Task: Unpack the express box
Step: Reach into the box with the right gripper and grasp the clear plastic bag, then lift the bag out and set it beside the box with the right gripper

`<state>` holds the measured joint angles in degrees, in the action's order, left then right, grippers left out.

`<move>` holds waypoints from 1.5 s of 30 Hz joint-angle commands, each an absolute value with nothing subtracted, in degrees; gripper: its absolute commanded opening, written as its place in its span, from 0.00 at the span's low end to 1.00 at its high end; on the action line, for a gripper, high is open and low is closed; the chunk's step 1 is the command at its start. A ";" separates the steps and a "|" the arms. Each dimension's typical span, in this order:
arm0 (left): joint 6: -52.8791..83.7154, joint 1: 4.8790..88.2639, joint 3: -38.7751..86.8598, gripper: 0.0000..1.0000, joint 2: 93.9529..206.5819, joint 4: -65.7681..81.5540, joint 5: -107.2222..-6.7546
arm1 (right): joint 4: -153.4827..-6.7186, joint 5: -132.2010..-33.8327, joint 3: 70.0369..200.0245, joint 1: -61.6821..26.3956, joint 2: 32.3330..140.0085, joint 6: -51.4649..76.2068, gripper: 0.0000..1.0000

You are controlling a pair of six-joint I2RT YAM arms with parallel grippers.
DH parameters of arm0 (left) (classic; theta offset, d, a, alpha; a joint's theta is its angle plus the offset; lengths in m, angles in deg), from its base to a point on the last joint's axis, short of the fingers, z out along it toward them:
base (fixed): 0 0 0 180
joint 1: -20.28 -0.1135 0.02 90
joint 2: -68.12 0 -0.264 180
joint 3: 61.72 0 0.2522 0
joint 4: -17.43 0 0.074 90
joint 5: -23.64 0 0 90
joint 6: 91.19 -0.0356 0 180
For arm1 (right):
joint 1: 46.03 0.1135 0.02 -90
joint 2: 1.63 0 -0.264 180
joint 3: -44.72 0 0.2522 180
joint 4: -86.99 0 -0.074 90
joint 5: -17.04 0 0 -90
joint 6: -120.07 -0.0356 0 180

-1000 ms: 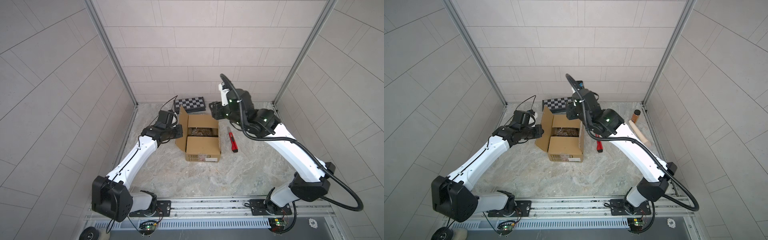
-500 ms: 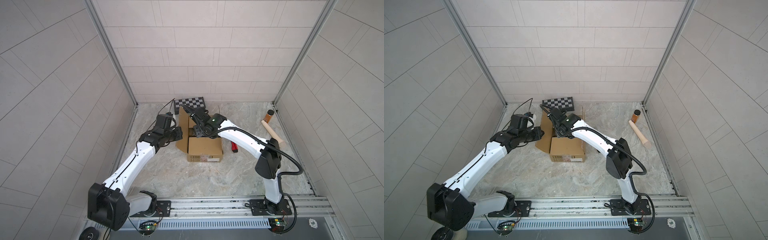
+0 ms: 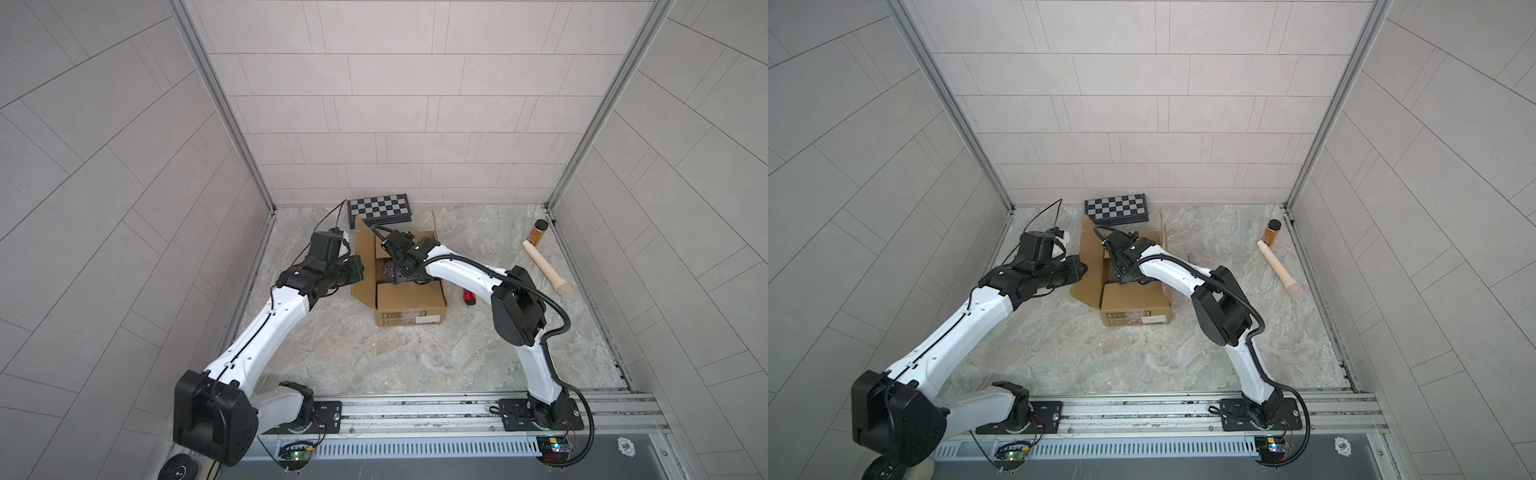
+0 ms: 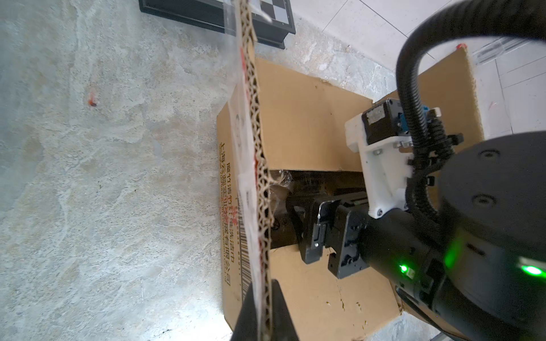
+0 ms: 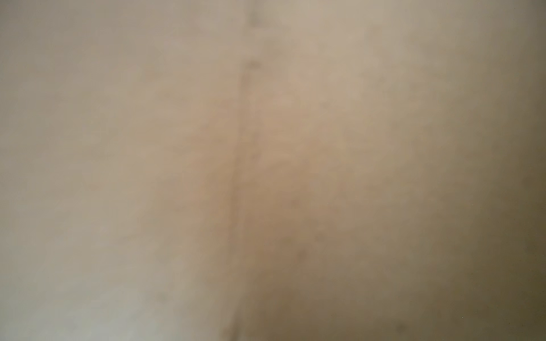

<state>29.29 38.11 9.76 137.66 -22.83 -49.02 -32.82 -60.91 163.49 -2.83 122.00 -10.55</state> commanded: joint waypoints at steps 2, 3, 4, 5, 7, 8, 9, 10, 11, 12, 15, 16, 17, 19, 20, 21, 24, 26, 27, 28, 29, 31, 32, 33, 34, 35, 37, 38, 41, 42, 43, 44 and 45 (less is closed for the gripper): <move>29.64 37.86 10.73 0.00 135.45 -14.88 -47.08 | -33.49 -59.33 162.30 -2.08 125.96 -13.93 0.90; 29.66 37.84 10.76 0.00 135.53 -14.89 -46.91 | -34.49 -60.35 162.27 -1.99 126.61 -14.31 0.90; 29.66 37.82 10.83 0.00 135.62 -14.87 -46.71 | -35.46 -61.18 162.15 -1.93 127.01 -14.92 0.90; 29.74 37.73 10.84 0.00 135.63 -14.87 -46.59 | -36.74 -61.84 161.87 -1.83 127.05 -15.39 0.90; 29.79 37.81 10.75 0.00 135.71 -14.76 -46.41 | -41.32 -63.58 159.84 -1.39 125.88 -16.10 0.90; 29.84 37.77 10.77 0.00 135.79 -14.80 -46.33 | -43.30 -63.68 158.86 -1.17 125.27 -16.39 0.90; 29.85 37.77 10.71 0.00 135.93 -14.70 -46.28 | -45.46 -64.59 157.84 -1.19 124.99 -15.71 0.90; 29.95 37.77 10.67 0.00 136.06 -14.62 -46.11 | -46.98 -65.32 157.22 -1.24 125.29 -15.44 0.90; 30.04 37.80 10.60 0.00 136.22 -14.53 -45.94 | -47.23 -65.72 157.23 -1.49 125.97 -15.72 0.90; 30.14 37.77 10.58 0.00 136.37 -14.43 -45.75 | -46.51 -66.03 157.87 -1.80 126.95 -16.66 0.90; 30.23 37.75 10.49 0.00 136.43 -14.51 -45.62 | -46.13 -67.16 158.94 -2.25 129.53 -17.43 0.81; 30.23 37.69 10.49 0.00 136.35 -14.59 -45.70 | -46.33 -68.35 159.49 -2.41 130.12 -17.43 0.71; 30.21 37.62 10.49 0.00 136.33 -14.82 -45.78 | -46.97 -69.57 160.06 -2.50 130.33 -16.73 0.56; 30.19 37.43 10.41 0.00 136.02 -15.34 -46.26 | -47.53 -70.77 161.61 -2.30 129.71 -15.45 0.28; 30.12 37.28 10.25 0.00 135.85 -15.52 -46.57 | -48.18 -71.38 162.30 -2.17 128.82 -14.21 0.18; 30.18 37.16 10.14 0.00 135.75 -15.74 -46.87 | -48.11 -71.62 163.56 -2.01 127.79 -13.14 0.08; 30.17 36.98 10.63 0.00 136.09 -17.79 -49.03 | -46.64 -71.52 167.98 -1.49 124.42 -9.68 0.00; 30.10 36.98 11.54 0.00 136.79 -19.77 -50.30 | -45.50 -71.72 171.08 -1.12 122.13 -8.03 0.00; 30.05 36.95 11.89 0.00 137.08 -20.31 -50.45 | -45.18 -72.14 172.47 -0.92 120.88 -7.50 0.00; 30.14 36.91 11.97 0.00 137.26 -20.47 -50.60 | -45.19 -72.65 173.73 -0.68 119.70 -6.93 0.00; 30.37 36.90 12.11 0.00 137.42 -20.79 -51.07 | -45.24 -72.94 174.79 -0.36 118.66 -6.38 0.00; 30.80 36.90 12.94 0.00 137.97 -22.63 -52.89 | -45.19 -72.93 177.21 0.70 116.45 -4.54 0.00; 30.67 36.90 13.57 0.00 138.39 -23.85 -53.73 | -44.67 -72.92 178.47 1.19 115.43 -4.18 0.00; 30.59 36.89 14.18 0.00 138.89 -24.91 -54.62 | -44.20 -72.80 179.63 1.55 114.36 -4.03 0.00; 30.70 36.85 14.60 0.00 139.24 -25.84 -55.37 | -44.09 -72.85 180.16 1.76 113.38 -3.97 0.00; 30.59 36.68 14.92 0.00 139.56 -26.41 -55.65 | -44.03 -72.73 180.38 1.87 112.05 -3.94 0.00; 30.49 36.55 14.91 0.00 139.74 -26.49 -55.48 | -45.20 -71.65 179.31 1.87 109.09 -3.82 0.00; 30.41 36.54 14.84 0.00 139.74 -26.54 -55.66 | -46.49 -70.64 178.07 1.89 106.97 -3.44 0.00; 29.61 36.21 15.35 0.00 140.02 -27.87 -56.63 | -49.64 -69.20 175.23 1.40 101.31 -3.20 0.00; 29.22 36.04 15.56 0.00 140.27 -28.30 -56.90 | -49.55 -69.06 175.43 1.10 100.22 -3.07 0.00; 28.81 35.83 15.68 0.00 140.45 -28.65 -57.12 | -49.14 -68.93 175.77 0.70 98.94 -2.76 0.00; 28.33 35.47 15.77 0.00 140.62 -28.84 -57.13 | -48.51 -68.63 175.98 0.22 97.53 -2.41 0.00; 27.81 34.99 15.89 0.00 140.63 -28.98 -57.26 | -48.16 -68.42 175.91 -0.37 96.20 -2.04 0.00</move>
<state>29.99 35.96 13.73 140.26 -28.16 -56.38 -45.30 -70.18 174.83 1.11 100.91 -3.51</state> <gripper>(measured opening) 0.073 0.048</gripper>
